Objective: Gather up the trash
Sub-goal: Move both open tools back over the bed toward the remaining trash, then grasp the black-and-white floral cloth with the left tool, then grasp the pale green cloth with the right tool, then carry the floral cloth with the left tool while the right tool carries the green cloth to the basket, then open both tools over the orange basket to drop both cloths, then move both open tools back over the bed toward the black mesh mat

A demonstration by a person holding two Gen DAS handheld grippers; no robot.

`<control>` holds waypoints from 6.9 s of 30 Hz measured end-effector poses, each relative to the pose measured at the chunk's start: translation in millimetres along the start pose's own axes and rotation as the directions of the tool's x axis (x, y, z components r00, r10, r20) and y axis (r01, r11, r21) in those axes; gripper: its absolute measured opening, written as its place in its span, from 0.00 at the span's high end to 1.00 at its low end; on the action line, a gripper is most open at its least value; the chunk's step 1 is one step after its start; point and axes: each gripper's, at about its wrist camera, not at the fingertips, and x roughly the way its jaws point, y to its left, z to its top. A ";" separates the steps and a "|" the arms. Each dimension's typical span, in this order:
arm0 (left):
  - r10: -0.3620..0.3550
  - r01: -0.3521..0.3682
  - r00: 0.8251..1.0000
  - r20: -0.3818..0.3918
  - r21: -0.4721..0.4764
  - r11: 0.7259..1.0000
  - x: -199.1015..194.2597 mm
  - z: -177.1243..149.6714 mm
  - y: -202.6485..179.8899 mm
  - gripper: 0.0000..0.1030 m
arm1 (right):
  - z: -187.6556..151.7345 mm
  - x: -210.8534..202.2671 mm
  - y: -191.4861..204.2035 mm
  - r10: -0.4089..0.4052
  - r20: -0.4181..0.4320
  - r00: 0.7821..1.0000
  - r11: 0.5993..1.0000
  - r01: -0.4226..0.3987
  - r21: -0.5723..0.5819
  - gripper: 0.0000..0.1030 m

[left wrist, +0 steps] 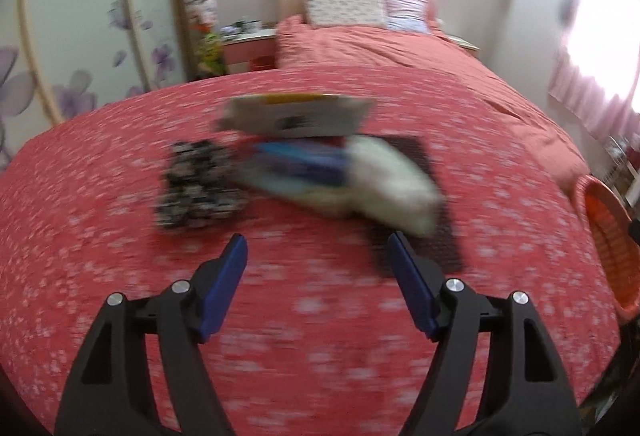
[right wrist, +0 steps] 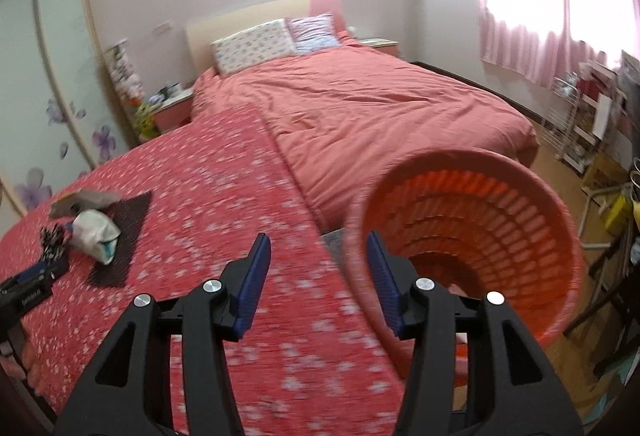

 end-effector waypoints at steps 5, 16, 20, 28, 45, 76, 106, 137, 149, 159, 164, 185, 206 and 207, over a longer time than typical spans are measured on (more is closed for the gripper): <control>0.082 -0.080 0.997 0.007 -0.102 0.992 8.1 3.2 61.6 0.31 | -2.6 8.4 34.7 0.036 -0.030 0.999 0.997 -0.037 -0.060 0.51; 0.039 -0.041 0.999 -0.013 -0.211 0.977 35.5 31.4 104.1 0.33 | -13.0 23.8 91.4 0.070 -0.077 0.995 0.985 -0.081 -0.153 0.51; 0.046 -0.055 0.998 -0.046 -0.195 0.979 56.7 40.7 96.9 0.42 | -15.8 26.5 102.2 0.074 -0.083 0.994 0.982 -0.087 -0.170 0.51; 0.027 -0.044 0.996 -0.083 -0.206 0.978 74.7 41.9 98.2 0.83 | -18.2 30.6 114.5 0.082 -0.096 0.992 0.976 -0.099 -0.193 0.51; 0.090 -0.108 0.993 -0.082 -0.248 0.963 36.2 0.7 159.7 0.85 | -13.0 49.0 187.4 0.260 -0.137 0.956 0.935 -0.285 -0.213 0.51; 0.103 -0.122 0.990 -0.093 -0.232 0.965 39.4 1.5 156.5 0.83 | -19.2 81.9 218.4 0.284 -0.226 0.932 0.916 -0.333 -0.224 0.91; 0.047 -0.045 0.999 0.007 -0.178 0.983 -16.0 -1.7 124.3 0.87 | 5.2 -10.1 66.0 0.143 0.038 0.989 0.986 -0.139 -0.091 0.93; -0.466 0.454 0.885 0.013 0.202 0.868 -100.8 18.8 -199.8 0.87 | 14.8 -70.0 -78.5 -0.020 0.228 0.974 0.992 -0.009 0.123 0.93; -0.560 0.558 0.825 -0.079 0.269 0.785 -85.8 6.7 -287.8 0.87 | 10.8 -59.6 -124.0 -0.082 0.223 0.971 0.976 0.033 0.214 0.93; -0.588 0.607 0.793 -0.160 0.289 0.740 -64.9 -5.8 -341.2 0.86 | 2.8 -49.0 -149.8 -0.095 0.200 0.975 0.963 0.039 0.265 0.93; -0.580 0.610 0.792 -0.190 0.283 0.740 -48.7 -8.2 -354.9 0.85 | 2.1 -41.9 -156.3 -0.094 0.186 0.978 0.959 0.039 0.281 0.92; -0.403 0.432 0.902 -0.155 0.293 0.853 -7.7 -12.4 -305.2 0.48 | -6.0 -19.9 -159.9 -0.100 0.069 0.993 0.950 0.075 0.302 0.61; -0.176 0.183 0.983 -0.061 0.141 0.973 1.1 -1.1 -128.5 0.44 | 6.3 -9.6 -61.3 0.011 0.035 0.999 0.995 -0.014 0.100 0.61; -0.163 0.168 0.985 -0.053 0.129 0.977 0.1 -0.5 -116.9 0.42 | 7.3 -8.5 -52.0 0.024 0.032 0.999 0.996 -0.026 0.084 0.61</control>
